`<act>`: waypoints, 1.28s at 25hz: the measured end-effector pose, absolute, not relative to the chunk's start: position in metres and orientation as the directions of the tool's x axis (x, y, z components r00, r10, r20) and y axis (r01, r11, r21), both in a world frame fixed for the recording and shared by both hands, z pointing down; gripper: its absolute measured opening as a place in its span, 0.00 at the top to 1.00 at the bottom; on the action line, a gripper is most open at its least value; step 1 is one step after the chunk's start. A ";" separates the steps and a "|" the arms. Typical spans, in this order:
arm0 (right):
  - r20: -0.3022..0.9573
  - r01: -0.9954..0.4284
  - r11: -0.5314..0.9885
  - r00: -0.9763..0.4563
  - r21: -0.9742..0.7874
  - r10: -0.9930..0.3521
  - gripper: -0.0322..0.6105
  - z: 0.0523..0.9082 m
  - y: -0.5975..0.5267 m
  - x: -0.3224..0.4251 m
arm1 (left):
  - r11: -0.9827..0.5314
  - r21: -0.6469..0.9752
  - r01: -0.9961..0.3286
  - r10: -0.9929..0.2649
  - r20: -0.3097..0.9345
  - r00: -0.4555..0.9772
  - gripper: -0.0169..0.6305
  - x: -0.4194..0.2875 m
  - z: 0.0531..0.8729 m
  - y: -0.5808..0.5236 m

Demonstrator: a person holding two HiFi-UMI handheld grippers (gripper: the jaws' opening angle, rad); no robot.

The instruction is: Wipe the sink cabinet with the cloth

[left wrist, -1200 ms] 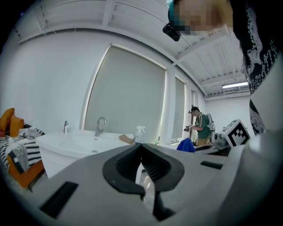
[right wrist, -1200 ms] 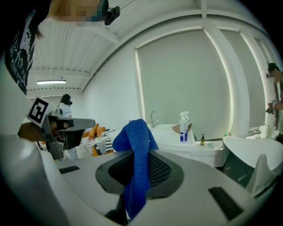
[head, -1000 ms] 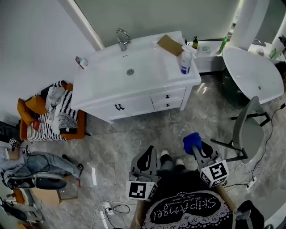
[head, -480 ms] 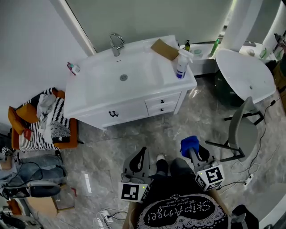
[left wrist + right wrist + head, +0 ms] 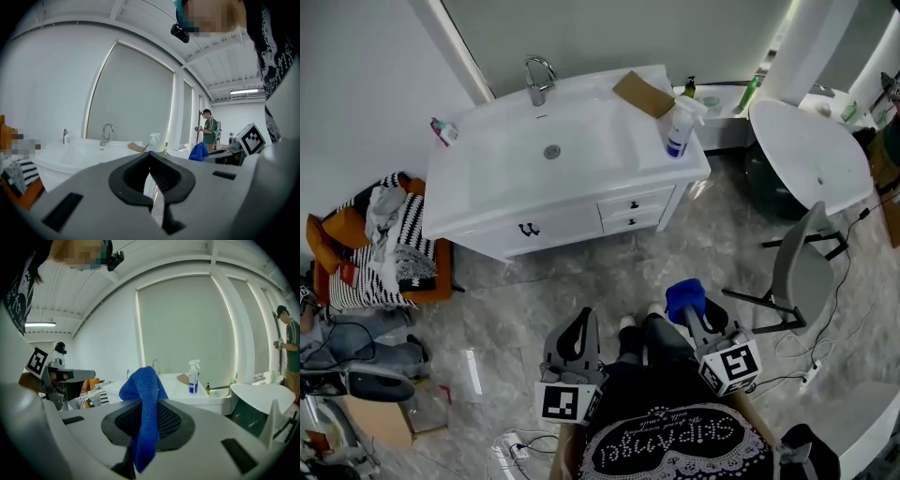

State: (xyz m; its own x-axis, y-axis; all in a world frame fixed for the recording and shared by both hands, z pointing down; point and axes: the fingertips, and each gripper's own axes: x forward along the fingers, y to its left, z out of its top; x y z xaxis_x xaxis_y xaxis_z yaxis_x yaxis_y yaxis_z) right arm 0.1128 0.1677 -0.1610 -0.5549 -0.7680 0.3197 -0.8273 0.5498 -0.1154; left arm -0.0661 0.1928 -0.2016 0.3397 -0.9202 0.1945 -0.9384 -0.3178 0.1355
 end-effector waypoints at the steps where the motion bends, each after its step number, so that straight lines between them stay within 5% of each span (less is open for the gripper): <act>1: 0.322 -0.827 0.551 -0.556 -0.116 -0.766 0.86 -0.160 0.166 0.113 | -0.319 0.138 -0.938 -0.920 0.193 0.341 0.97 -0.065 -0.201 0.191; 32: 0.283 -0.833 0.550 -0.542 -0.057 -0.791 0.86 -0.163 0.044 0.189 | -0.261 0.131 -0.956 -0.943 0.179 0.282 0.97 -0.001 -0.201 0.080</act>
